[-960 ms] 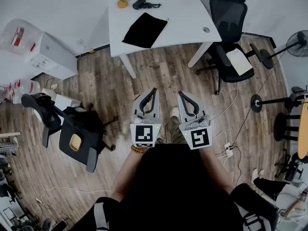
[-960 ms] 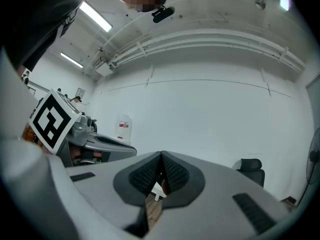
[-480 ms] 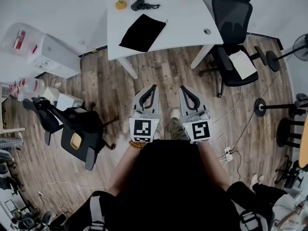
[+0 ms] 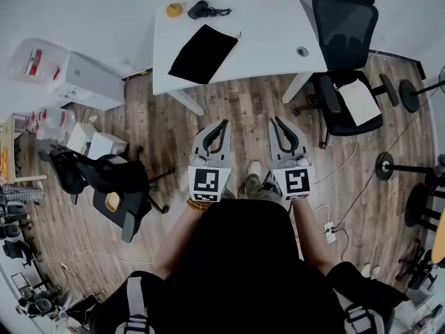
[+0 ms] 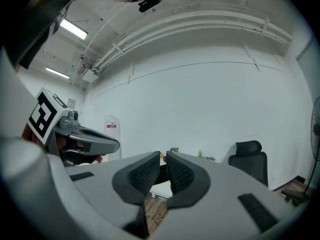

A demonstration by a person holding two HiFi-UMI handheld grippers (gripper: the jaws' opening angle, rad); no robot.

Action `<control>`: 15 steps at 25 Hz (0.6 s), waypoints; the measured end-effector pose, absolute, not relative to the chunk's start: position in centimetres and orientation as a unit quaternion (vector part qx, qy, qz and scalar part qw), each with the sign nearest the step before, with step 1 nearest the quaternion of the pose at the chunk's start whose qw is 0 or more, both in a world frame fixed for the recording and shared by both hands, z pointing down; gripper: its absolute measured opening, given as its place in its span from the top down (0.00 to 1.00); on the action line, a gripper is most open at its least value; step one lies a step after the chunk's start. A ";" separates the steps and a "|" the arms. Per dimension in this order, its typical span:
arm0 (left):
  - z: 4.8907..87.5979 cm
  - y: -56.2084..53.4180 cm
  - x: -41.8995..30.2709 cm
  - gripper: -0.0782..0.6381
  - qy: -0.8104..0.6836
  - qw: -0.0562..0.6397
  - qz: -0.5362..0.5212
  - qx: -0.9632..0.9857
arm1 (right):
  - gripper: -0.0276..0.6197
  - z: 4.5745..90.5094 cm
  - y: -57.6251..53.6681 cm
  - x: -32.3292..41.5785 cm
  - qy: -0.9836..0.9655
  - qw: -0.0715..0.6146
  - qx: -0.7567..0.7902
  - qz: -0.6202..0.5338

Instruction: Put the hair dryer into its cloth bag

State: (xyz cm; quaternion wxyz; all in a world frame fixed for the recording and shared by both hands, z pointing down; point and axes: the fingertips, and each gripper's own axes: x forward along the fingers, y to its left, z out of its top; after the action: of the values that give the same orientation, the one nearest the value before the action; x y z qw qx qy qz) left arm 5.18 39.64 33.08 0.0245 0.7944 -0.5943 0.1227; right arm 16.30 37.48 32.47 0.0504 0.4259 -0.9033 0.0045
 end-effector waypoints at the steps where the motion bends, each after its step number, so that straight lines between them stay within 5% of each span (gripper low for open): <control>1: 33.1 39.1 5.5 0.86 -0.596 0.025 0.125 0.793 | 0.91 32.8 36.8 16.9 -0.904 0.054 0.425 0.007; 7: 34.1 36.8 5.7 0.86 -0.613 0.036 0.142 0.776 | 0.89 34.1 33.8 19.2 -0.904 0.069 0.422 0.014; 10: 34.6 35.6 5.3 0.86 -0.617 0.039 0.147 0.772 | 0.73 34.9 32.3 19.0 -0.910 0.075 0.408 0.024; 15: 35.5 33.4 3.6 0.86 -0.624 0.051 0.146 0.766 | 0.69 35.6 29.9 17.9 -0.911 0.090 0.403 0.027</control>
State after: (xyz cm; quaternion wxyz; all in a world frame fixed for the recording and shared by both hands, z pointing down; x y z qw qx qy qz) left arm 3.63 33.40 35.49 0.0506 0.7662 -0.6237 0.1460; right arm 17.90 29.90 35.55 0.0898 0.4027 -0.9105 0.0271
